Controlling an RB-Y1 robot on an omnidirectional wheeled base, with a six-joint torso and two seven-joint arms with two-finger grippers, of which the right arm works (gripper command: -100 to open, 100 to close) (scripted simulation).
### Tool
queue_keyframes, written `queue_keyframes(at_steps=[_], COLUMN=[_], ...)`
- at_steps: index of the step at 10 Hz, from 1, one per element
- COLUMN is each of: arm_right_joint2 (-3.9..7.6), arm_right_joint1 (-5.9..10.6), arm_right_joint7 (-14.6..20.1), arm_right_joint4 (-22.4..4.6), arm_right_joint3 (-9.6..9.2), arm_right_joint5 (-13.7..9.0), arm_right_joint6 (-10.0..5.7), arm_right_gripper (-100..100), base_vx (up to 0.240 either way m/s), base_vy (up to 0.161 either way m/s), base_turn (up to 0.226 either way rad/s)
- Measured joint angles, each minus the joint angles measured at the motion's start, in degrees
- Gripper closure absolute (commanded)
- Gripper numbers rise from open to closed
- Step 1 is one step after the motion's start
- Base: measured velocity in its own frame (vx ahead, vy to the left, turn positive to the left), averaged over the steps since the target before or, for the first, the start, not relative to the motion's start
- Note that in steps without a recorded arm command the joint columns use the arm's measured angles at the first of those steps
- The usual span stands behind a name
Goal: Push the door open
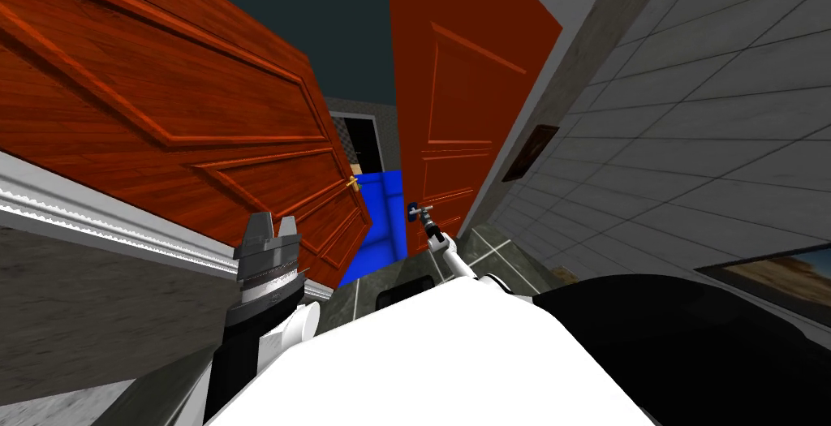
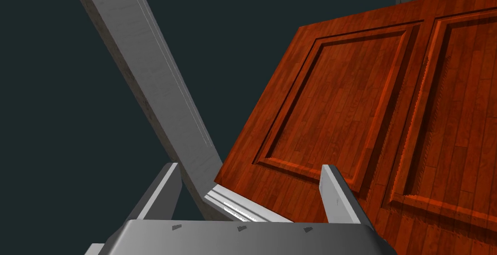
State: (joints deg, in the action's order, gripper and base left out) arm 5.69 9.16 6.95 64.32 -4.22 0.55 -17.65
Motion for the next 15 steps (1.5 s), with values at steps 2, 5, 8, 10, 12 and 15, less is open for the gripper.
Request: queue_keyframes(at_steps=[2,5,8,10,12,15], arm_right_joint2=[-0.06,-0.01,-0.02,-0.21,-0.22,-0.32], arm_right_joint1=[0.16,0.38,0.39,0.11,0.22,0.13], arm_right_joint7=[-0.1,-0.1,-0.1,-0.3,-0.5,-0.9], arm_right_joint4=[-0.2,-0.1,-0.1,-0.9,-1.1,-0.5], arm_right_joint3=[0.13,0.21,0.18,0.61,1.32,2.70], arm_right_joint5=[0.0,0.0,0.0,0.0,-0.1,-0.3], arm_right_joint6=[-0.06,-0.05,-0.04,-0.02,0.16,0.21], arm_right_gripper=[100,100,100,100,100,100], base_vx=[0.033,-0.011,0.036,0.160,0.162,0.190], base_vy=[0.004,-0.004,0.012,0.063,0.058,0.089], base_turn=[0.000,0.007,-0.014,-0.038,-0.039,-0.066])
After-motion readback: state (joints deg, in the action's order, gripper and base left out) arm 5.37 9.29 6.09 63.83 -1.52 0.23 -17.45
